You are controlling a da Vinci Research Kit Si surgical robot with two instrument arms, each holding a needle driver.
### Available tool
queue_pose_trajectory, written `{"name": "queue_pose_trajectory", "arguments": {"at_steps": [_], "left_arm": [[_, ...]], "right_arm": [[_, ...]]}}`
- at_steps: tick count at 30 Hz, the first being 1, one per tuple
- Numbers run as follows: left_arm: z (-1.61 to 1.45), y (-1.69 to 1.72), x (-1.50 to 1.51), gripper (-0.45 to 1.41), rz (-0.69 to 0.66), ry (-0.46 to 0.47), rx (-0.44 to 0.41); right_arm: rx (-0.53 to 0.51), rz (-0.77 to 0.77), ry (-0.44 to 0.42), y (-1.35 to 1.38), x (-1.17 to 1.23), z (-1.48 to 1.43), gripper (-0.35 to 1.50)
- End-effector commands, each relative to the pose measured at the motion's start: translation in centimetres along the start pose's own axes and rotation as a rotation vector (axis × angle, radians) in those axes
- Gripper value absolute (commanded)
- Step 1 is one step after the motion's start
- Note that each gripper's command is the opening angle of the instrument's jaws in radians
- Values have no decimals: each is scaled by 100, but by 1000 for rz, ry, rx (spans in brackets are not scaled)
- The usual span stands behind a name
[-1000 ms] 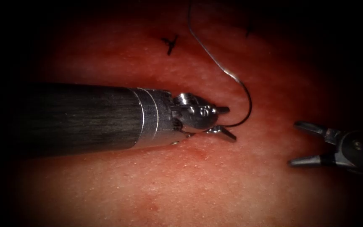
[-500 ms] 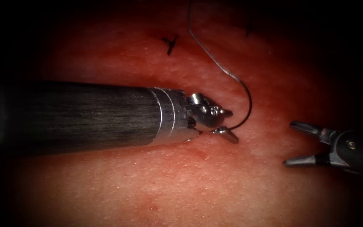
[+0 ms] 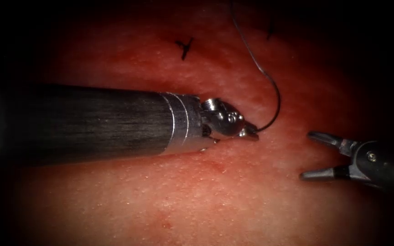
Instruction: Wound Closure
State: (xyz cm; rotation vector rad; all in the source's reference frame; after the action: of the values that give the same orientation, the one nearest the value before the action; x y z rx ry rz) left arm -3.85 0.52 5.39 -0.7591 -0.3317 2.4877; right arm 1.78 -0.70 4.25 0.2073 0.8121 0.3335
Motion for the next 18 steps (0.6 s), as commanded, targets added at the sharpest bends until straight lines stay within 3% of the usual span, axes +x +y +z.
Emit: {"name": "queue_pose_trajectory", "arguments": {"at_steps": [1,8,15,18], "left_arm": [[2,-3,4,-45,17,13,19],[-37,7,-29,-45,195,104,117],[-69,16,-51,-45,374,143,226],[-80,17,-52,-45,447,170,267]], "right_arm": [[0,36,2,4,5,9,35],[-62,184,39,12,10,19,50],[-114,315,123,27,13,36,104],[-72,367,189,35,18,47,114]]}}
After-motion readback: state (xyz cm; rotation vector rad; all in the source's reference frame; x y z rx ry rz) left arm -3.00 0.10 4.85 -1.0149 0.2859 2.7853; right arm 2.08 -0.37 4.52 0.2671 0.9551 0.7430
